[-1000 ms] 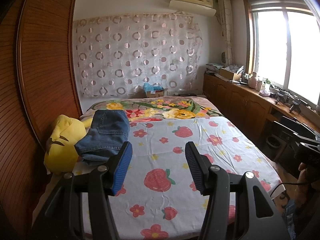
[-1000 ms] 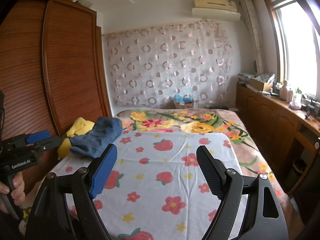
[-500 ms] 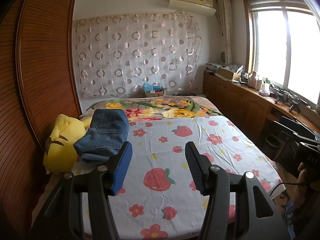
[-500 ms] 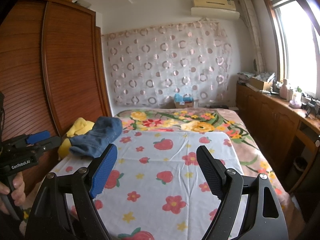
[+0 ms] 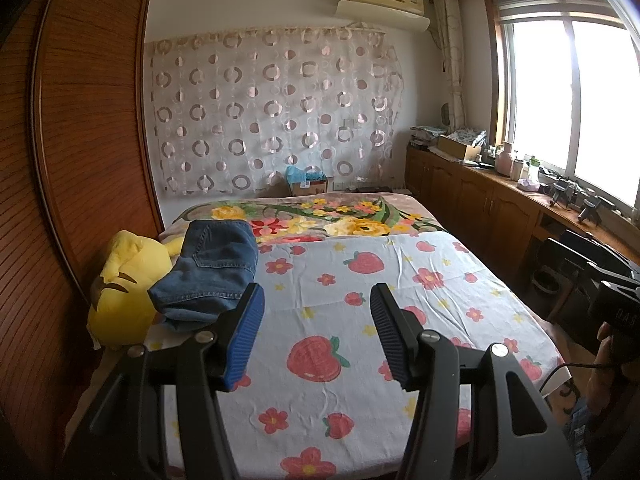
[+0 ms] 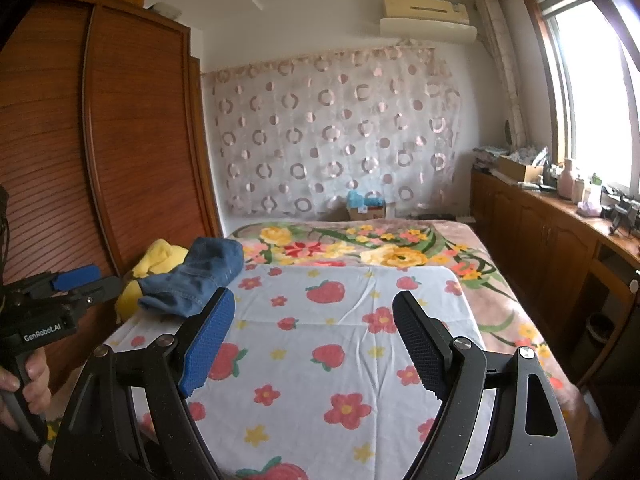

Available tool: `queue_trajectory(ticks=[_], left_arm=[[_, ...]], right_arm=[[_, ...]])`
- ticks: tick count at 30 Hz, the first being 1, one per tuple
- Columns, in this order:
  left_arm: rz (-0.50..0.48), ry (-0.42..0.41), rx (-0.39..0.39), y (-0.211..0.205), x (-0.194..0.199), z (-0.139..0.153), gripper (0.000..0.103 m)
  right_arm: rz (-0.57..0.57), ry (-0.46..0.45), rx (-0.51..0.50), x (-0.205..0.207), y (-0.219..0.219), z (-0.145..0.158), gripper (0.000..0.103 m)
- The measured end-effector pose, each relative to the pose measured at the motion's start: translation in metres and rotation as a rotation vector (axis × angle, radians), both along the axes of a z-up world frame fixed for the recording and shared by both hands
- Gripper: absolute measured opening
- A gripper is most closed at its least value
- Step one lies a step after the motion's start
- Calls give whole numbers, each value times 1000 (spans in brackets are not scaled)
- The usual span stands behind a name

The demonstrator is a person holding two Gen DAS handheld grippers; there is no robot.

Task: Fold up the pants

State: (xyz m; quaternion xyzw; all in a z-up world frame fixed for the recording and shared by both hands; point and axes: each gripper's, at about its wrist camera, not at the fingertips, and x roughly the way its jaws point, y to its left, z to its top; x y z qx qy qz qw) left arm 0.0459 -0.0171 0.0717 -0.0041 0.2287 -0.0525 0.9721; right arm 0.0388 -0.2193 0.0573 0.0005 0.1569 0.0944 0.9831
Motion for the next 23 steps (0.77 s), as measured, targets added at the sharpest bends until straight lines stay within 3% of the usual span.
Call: queue_trajectory(ticks=[23], left_arm=[[0, -1, 1, -1, 0, -1, 55]], right_arm=[[2, 0, -1, -1, -2, 0, 83]])
